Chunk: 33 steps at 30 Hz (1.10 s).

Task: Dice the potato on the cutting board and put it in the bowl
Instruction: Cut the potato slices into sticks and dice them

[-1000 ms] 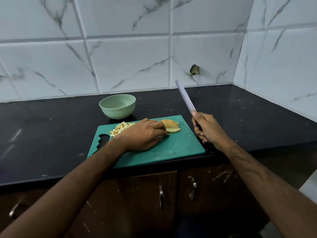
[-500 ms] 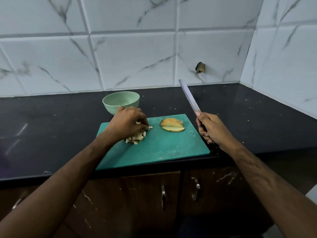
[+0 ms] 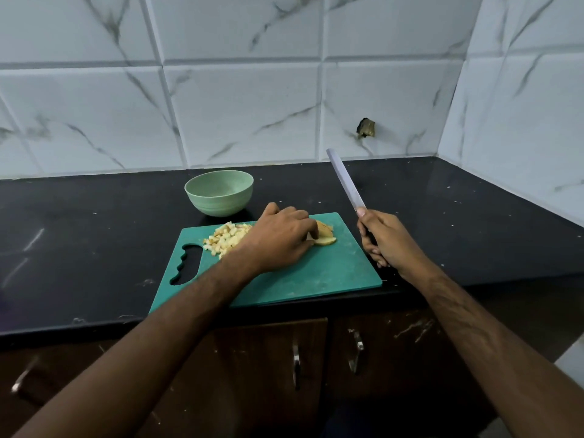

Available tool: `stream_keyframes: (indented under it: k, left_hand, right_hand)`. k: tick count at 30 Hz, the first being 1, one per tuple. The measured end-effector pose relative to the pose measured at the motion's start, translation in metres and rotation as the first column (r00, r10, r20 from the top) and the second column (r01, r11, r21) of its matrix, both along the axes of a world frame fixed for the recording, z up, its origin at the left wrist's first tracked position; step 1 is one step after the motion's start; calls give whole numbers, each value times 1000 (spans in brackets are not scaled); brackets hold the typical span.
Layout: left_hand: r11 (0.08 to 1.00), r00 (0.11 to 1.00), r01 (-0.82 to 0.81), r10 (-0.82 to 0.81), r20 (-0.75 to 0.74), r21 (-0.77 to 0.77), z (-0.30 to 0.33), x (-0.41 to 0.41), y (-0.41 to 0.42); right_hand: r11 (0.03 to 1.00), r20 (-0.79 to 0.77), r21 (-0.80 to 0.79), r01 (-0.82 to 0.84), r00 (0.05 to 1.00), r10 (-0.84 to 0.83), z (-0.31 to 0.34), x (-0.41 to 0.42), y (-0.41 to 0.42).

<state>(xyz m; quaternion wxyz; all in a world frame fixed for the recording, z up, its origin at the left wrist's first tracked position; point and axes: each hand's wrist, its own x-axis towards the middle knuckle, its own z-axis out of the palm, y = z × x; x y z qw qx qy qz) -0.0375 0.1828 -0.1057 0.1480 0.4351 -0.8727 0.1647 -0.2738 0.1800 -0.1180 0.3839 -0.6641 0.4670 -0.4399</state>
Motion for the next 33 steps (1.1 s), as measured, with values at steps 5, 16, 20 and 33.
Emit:
stream_keyframes:
  k: [5, 16, 20, 33]
  left_hand:
    - [1000, 998, -24, 24, -50, 8, -6, -3, -8]
    - [970, 975, 217, -211, -61, 108, -9, 50, 23]
    - [967, 970, 225, -210, -124, 120, -15, 52, 30]
    - [979, 958, 196, -181, -224, 48, -16, 43, 37]
  right_hand:
    - [1000, 4, 6, 2, 1000, -2, 1, -1, 0]
    - [1000, -20, -2, 3, 1000, -3, 1, -1, -1]
    - [1000, -68, 14, 3, 998, -2, 4, 5, 2]
    - [968, -734, 247, 42, 660, 159, 37, 2, 93]
